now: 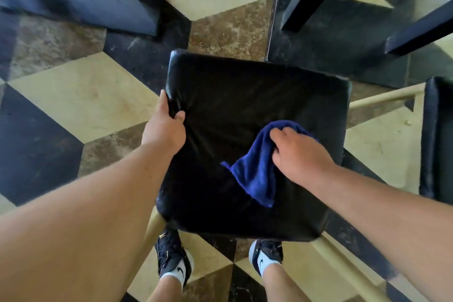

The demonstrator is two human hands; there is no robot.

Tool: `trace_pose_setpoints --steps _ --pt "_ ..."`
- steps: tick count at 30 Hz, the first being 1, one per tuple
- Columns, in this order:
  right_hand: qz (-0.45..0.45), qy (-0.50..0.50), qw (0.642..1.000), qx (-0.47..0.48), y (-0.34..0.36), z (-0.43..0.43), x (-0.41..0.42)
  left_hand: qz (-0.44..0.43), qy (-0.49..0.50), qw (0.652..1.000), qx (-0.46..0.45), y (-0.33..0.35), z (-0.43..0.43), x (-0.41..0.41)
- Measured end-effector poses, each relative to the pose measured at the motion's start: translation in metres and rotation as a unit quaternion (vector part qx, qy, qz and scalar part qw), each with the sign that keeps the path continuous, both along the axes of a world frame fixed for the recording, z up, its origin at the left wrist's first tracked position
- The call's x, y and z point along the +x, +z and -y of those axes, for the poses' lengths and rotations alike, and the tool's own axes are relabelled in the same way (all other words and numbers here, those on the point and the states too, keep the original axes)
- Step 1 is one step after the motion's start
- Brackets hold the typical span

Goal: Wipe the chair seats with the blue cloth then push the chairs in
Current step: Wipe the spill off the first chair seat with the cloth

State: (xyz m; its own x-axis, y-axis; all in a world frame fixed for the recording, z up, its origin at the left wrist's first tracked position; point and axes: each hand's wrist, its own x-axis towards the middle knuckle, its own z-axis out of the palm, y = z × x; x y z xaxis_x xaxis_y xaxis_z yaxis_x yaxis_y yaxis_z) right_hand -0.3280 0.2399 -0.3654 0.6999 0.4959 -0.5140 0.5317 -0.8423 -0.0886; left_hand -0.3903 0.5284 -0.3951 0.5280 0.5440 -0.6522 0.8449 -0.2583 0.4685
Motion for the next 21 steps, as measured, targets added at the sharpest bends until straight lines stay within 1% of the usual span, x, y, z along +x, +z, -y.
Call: trace_pose_setpoints --steps 2,3,4,5,6,7,9,12,15,17,18,19,20,21 --pt "0.023 -0.054 0.997 0.047 -0.006 -0.036 0.022 0.003 0.066 0.998 -0.017 0.003 0.0 0.002" --pt "0.032 -0.068 0.994 0.081 -0.008 -0.061 0.031 -0.025 0.066 0.997 -0.014 0.008 -0.006 0.005" --pt "0.038 -0.07 0.991 0.11 -0.009 -0.088 0.039 -0.074 0.076 0.994 -0.016 0.011 -0.01 0.01" --pt "0.042 -0.059 0.989 0.129 -0.01 -0.115 0.043 -0.087 0.104 0.988 -0.073 0.02 -0.018 0.016" --pt "0.048 -0.04 0.988 0.142 -0.01 -0.143 0.046 -0.073 0.148 0.97 -0.177 0.025 -0.028 0.021" --pt "0.055 -0.017 0.987 0.151 -0.01 -0.169 0.045 -0.08 0.223 0.931 -0.278 0.034 -0.041 0.023" --pt "0.074 0.033 0.983 0.163 -0.008 -0.213 0.039 -0.07 0.22 0.901 -0.367 0.044 -0.067 0.024" --pt "0.098 0.094 0.98 0.149 -0.005 -0.249 0.03 -0.076 0.197 0.894 -0.395 0.051 -0.088 0.018" --pt "0.106 0.155 0.977 0.102 -0.007 -0.263 0.024 -0.074 0.213 0.893 -0.391 0.047 -0.089 0.012" --pt "0.096 0.204 0.969 0.1 -0.005 -0.264 0.008 -0.085 0.237 0.88 -0.402 0.042 -0.089 0.01" --pt "0.089 0.231 0.962 0.112 -0.003 -0.261 -0.005 -0.109 0.248 0.87 -0.412 0.041 -0.087 0.01" --pt "0.069 0.26 0.955 0.127 -0.002 -0.253 -0.023 -0.136 0.249 0.866 -0.413 0.04 -0.084 0.009" --pt "0.03 0.29 0.946 0.141 0.0 -0.243 -0.044 -0.165 0.236 0.874 -0.391 0.037 -0.083 0.007" --pt "-0.023 0.32 0.936 0.146 0.003 -0.231 -0.067 -0.184 0.213 0.892 -0.354 0.036 -0.082 0.007"
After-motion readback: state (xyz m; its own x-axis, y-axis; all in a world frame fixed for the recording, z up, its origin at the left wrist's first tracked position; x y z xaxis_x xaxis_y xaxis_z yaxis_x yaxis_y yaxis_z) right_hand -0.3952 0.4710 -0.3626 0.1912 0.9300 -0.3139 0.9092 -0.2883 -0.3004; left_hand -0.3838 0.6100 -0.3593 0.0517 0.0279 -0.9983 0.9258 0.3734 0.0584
